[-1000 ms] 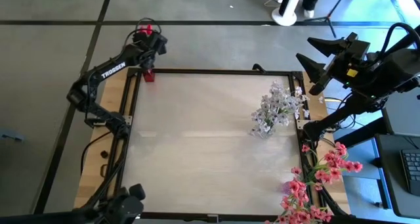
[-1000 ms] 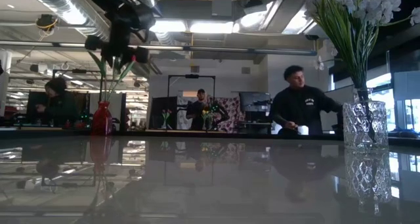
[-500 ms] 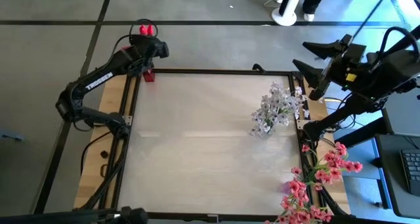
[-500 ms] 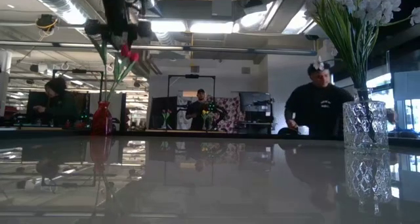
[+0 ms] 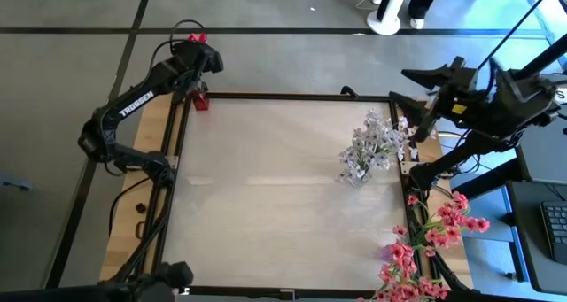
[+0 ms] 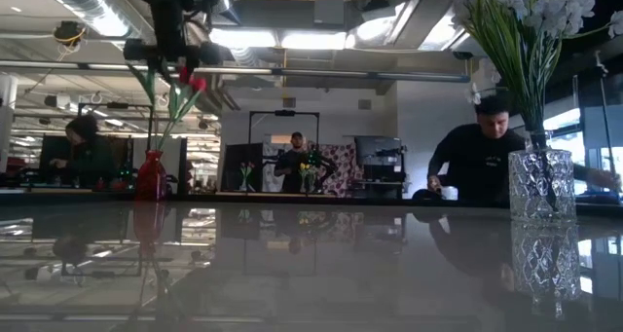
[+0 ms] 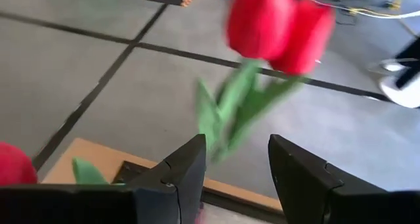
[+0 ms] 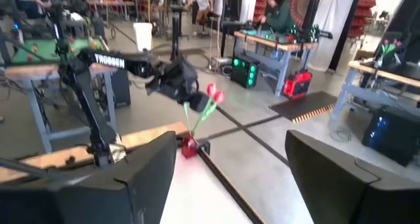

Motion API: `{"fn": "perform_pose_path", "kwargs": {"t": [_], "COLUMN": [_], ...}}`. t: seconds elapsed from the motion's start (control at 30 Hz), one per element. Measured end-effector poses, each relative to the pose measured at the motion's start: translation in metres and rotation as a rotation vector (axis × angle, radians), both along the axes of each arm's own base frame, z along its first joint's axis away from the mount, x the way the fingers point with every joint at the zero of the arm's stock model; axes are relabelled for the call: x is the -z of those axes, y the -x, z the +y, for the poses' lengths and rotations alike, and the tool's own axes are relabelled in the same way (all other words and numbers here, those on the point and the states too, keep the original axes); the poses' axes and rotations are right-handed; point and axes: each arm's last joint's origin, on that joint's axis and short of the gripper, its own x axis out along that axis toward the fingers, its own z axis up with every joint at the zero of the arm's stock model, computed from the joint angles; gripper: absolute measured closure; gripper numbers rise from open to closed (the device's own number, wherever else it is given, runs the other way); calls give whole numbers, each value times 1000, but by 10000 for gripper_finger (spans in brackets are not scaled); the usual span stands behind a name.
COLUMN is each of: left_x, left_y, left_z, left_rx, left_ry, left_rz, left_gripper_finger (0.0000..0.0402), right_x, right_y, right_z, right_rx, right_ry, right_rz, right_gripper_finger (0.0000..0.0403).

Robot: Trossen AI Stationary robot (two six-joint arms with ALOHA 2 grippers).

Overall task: Sort flowers into vase by color
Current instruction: Return to Home Position

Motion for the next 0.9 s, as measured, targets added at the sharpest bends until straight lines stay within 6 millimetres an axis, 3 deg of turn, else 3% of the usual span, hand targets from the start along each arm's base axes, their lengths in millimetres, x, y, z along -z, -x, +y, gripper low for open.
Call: {"fn": "perform_pose_path", "kwargs": {"t": [0.2, 0.43, 0.9], "left_x": [9, 14, -2], "left_y": [8, 10, -20], "left_z": [16, 23, -14], "left_rx": [-15, -54, 136], "left_ry": [59, 70, 16], "left_rz": [-34, -71, -108], "left_gripper_finger": [282, 388, 399], "right_x": [7, 7, 6], "right_y": [1, 1, -1], "right_z": [-1, -1, 0], "right_rx": [9, 8, -1], "right_ry": [-31, -24, -4], "right_rz": [35, 39, 48], "right_gripper_finger": [118, 118, 118]}}
